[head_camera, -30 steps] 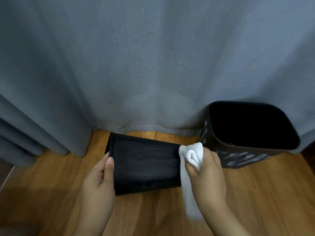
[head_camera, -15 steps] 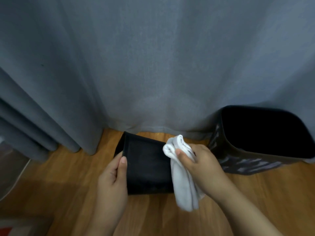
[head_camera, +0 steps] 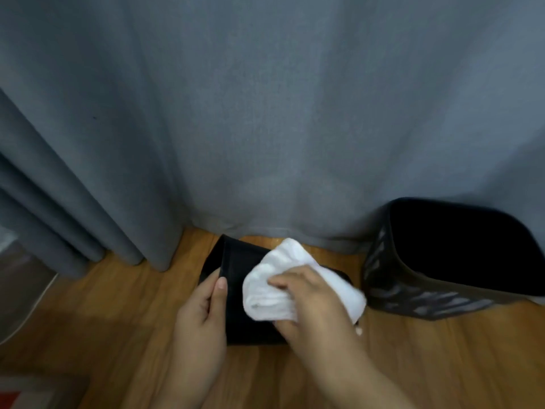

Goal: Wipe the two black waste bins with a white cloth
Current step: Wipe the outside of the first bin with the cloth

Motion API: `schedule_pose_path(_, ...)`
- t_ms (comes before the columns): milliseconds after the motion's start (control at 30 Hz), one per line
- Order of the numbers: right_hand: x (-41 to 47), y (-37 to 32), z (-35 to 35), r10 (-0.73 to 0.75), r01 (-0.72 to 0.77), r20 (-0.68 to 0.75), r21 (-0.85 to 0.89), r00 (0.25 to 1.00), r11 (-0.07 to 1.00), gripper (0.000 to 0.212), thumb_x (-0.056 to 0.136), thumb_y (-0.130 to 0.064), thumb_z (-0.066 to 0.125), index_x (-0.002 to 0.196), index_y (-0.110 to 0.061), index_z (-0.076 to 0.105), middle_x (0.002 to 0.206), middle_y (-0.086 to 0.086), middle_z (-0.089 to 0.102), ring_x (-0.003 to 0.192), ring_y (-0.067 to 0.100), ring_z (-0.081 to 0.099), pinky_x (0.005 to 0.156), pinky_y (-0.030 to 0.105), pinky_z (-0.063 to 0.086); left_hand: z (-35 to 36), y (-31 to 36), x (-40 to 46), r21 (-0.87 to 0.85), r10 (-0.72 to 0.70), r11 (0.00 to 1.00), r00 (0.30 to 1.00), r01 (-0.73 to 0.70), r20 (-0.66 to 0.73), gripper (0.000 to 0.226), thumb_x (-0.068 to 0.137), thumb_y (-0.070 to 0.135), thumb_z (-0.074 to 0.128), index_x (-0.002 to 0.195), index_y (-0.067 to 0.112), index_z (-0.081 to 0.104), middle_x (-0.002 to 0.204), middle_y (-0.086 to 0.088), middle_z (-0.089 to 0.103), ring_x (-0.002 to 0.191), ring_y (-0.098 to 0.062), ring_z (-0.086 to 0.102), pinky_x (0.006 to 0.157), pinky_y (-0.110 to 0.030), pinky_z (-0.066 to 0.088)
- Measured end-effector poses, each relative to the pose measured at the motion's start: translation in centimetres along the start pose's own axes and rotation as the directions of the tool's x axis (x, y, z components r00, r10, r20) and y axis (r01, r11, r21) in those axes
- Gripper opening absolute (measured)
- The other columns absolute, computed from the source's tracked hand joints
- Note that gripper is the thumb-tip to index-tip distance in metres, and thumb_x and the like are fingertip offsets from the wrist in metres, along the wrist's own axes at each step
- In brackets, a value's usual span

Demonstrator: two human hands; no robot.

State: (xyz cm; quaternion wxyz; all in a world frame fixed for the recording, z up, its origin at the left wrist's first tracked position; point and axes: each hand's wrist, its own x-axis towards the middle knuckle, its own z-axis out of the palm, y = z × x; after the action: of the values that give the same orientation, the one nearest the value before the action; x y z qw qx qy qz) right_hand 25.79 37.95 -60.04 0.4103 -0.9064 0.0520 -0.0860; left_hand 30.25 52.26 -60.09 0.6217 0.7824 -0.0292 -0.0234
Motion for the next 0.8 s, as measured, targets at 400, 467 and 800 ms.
schedule_pose_path(400, 3.2, 4.2, -0.7, 0.374, -0.376, -0.083, -0.007, 0.924, 0.927, 0.09, 0.07, -0.086, 0.037, 0.129, -0.02, 0.048, 0.121, -0.004, 0.057, 0.116, 0.02, 0.051, 0.096, 0.03, 0.04, 0.0, 0.2, -0.2, -0.025, -0.022, 0.999, 0.998, 0.024, 0.05, 0.031, 0.1, 0.019, 0.045, 0.106, 0.043, 0.063, 0.099, 0.042, 0.066, 0.1, 0.02, 0.059, 0.074, 0.003, 0.042)
schedule_pose_path(467, 3.9, 5.0, -0.6, 0.397, -0.393, -0.014, -0.176, 0.918, 0.903, 0.109, 0.051, -0.1, 0.016, 0.121, -0.028, 0.056, 0.119, -0.002, 0.059, 0.116, 0.023, 0.05, 0.097, 0.032, 0.038, -0.2, -0.1, -0.1, -0.024, -0.028, 0.999, 0.998, 0.029, 0.048, 0.03, 0.1, 0.021, 0.044, 0.108, 0.043, 0.063, 0.103, 0.04, 0.066, 0.102, 0.019, 0.059, 0.075, 0.002, 0.043)
schedule_pose_path(800, 4.3, 4.4, -1.7, 0.429, -0.433, 0.066, 0.186, 0.901, 0.882, 0.035, 0.067, -0.056, 0.076, 0.082, -0.036, 0.052, 0.112, -0.001, 0.058, 0.104, 0.011, 0.055, 0.08, 0.021, 0.041, -0.4, -0.4, -0.2, -0.027, -0.049, 0.998, 0.999, 0.049, -0.007, 0.031, 0.101, 0.019, 0.045, 0.103, 0.044, 0.061, 0.096, 0.044, 0.065, 0.097, 0.022, 0.058, 0.072, 0.003, 0.043)
